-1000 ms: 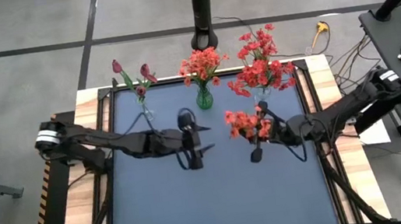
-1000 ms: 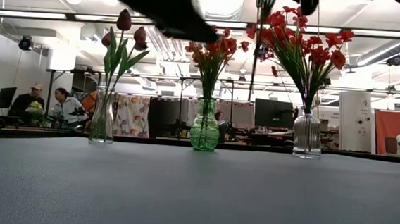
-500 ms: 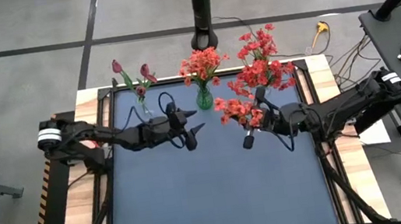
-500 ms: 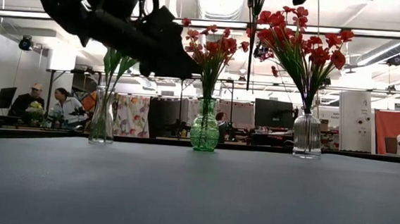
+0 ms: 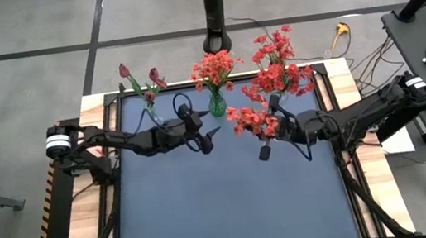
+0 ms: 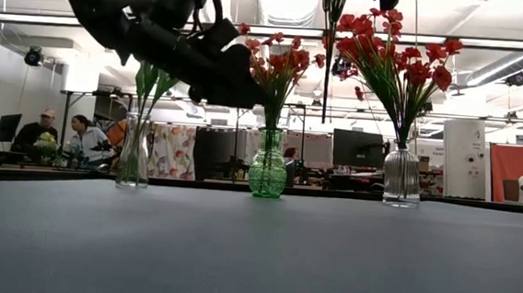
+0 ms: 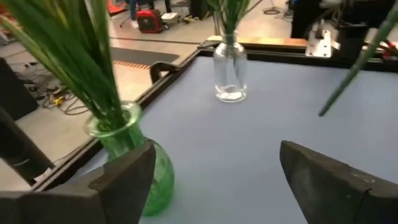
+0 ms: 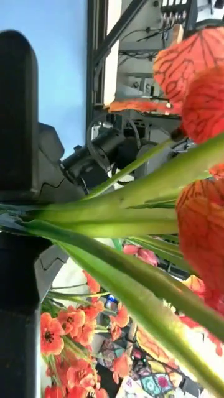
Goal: Sort flowers into vase by color
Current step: Put the orange flowers into the green vase
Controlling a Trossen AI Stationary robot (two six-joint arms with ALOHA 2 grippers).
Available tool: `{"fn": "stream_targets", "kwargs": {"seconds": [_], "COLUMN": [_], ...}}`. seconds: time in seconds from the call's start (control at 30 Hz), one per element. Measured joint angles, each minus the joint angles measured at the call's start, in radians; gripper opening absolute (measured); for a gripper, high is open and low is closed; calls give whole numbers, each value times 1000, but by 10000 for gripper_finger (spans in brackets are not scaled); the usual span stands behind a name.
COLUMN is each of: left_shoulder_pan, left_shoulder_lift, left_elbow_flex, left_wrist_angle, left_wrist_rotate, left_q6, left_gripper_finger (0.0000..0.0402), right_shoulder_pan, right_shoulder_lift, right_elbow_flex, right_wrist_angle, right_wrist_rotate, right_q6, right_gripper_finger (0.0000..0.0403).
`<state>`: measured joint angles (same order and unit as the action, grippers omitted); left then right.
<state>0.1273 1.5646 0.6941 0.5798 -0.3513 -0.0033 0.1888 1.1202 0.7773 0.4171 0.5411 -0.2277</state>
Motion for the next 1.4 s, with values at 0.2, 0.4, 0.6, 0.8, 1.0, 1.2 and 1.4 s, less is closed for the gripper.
{"fn": "stream_targets", "kwargs": {"seconds": [0.2,0.4,0.6,0.8,1.0,1.2,1.4], "left_shoulder_pan": [51,109,151,208,234,236,241], "left_shoulder_lift": [19,92,221,310,366,377,377], "left_elbow_flex": [-56,-76,-46,-2,54,63,63], "left_wrist_angle": [144,283,393,444,450,466,476], "left_wrist_rotate": [-6,-6,-4,54,96,108,135], "left_q6": [4,17,23,19,12,13,13], "left_gripper_finger": [340,338,338,338,338,338,338], "right_shoulder_pan": [-36,-101,-169,-204,-216,-216,-216], "right_shoulder_lift": [8,8,8,13,13,13,25], "right_elbow_flex": [0,0,0,1,1,1,1], "right_wrist_angle": [8,7,8,10,7,4,53], "right_wrist_rotate": [0,0,-105,-123,-122,-124,-167], "right_q6": [-45,-61,-38,-35,-37,-36,-50], "right_gripper_finger": [29,29,29,29,29,29,29]}}
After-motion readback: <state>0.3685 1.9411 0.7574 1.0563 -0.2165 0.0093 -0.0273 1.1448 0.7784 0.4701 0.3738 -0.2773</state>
